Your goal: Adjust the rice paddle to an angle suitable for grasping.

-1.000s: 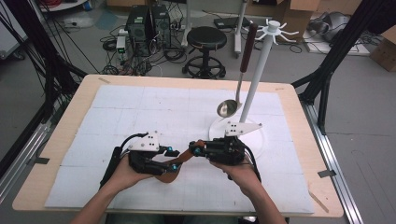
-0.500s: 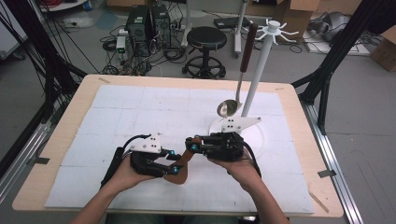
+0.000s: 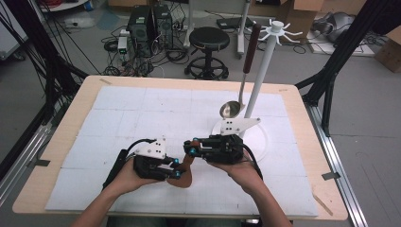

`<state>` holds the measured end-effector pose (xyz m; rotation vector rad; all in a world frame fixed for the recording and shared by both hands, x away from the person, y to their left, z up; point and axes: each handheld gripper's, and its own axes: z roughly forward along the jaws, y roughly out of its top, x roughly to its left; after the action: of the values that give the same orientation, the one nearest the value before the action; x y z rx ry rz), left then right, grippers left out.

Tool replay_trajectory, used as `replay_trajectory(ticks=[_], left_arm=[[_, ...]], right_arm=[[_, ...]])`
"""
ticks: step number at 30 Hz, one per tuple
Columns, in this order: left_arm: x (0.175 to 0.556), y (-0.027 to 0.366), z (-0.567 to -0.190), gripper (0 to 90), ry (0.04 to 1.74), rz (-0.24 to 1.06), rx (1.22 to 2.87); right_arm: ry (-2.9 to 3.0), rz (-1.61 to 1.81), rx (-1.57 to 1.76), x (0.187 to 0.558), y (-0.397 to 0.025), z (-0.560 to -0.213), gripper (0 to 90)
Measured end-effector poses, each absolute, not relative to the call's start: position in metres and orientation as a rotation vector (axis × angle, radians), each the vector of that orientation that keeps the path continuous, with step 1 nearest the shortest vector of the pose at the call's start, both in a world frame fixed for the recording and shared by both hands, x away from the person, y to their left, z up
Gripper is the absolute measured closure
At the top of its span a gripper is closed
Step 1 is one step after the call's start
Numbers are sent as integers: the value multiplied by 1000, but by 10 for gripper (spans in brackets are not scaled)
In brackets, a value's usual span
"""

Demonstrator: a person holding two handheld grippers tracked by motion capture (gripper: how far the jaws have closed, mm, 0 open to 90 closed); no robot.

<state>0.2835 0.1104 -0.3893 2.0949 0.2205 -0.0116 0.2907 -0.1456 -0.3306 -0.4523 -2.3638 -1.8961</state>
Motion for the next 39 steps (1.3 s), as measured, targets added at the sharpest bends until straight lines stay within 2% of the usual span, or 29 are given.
replay_trajectory(ticks=[4,6,10,16,24,31,39], left_arm=[[282,111,-389,835,199,-16,2093],[283,111,-390,837,192,-17,2094],[283,114,-390,838,198,-21,2090],[284,115,-390,837,201,-20,2089],[284,115,-391,838,201,-24,2088],[285,116,-390,834,203,-17,2093],[285,117,-389,775,210,-13,2081]], right_arm=[[-2357,-1893,-453,291,-145,-333,770],[-2355,-1884,-449,291,-144,-336,764],[-2361,-1874,-454,290,-143,-345,695],[-2362,-1859,-466,289,-143,-359,675],[-2373,-1844,-472,285,-140,-376,694],[-2388,-1853,-469,283,-139,-382,764],[-2409,-1882,-463,283,-139,-380,818]])
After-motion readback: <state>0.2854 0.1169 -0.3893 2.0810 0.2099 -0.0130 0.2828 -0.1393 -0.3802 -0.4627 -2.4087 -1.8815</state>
